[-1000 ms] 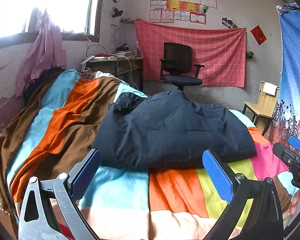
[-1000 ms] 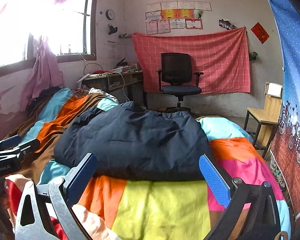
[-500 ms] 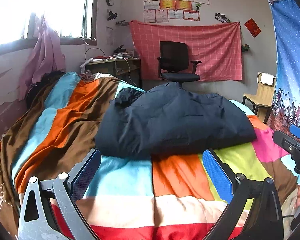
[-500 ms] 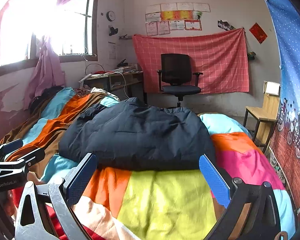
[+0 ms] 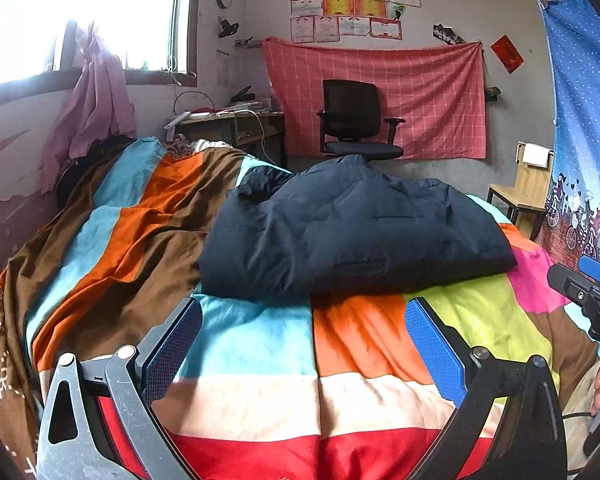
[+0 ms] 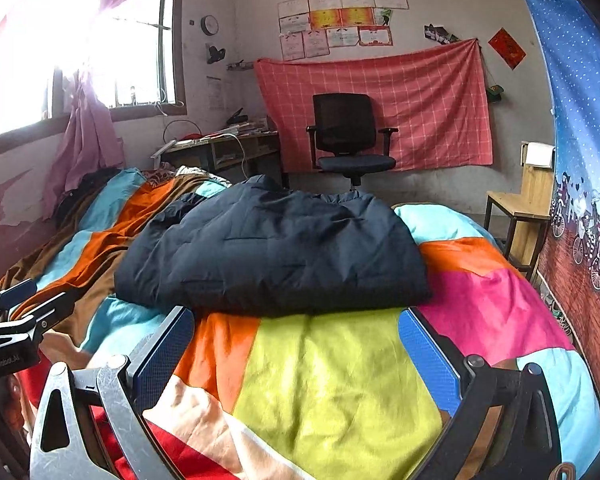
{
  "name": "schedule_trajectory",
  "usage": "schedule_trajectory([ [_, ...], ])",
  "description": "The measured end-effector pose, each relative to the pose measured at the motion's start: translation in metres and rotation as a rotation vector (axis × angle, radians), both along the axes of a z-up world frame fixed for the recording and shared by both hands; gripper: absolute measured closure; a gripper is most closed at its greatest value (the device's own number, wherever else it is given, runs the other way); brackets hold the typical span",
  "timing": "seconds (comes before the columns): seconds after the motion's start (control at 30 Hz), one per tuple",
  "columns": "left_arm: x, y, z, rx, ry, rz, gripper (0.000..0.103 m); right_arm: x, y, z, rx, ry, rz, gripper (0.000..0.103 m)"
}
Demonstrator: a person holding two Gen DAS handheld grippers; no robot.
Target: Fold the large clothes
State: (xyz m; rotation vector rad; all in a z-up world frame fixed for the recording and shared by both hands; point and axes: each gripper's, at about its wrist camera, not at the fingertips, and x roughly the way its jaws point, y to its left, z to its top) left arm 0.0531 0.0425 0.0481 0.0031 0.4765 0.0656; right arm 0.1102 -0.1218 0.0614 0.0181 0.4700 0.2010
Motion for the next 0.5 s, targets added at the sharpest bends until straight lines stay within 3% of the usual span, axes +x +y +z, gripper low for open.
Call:
schedule_trajectory([
  [0.5,-0.0025,-0.0007,-0.006,0.01,0.018,0.003,0.003,0.0014,0.0055,-0.0064,-0.015,0.025,0.019,0.0],
])
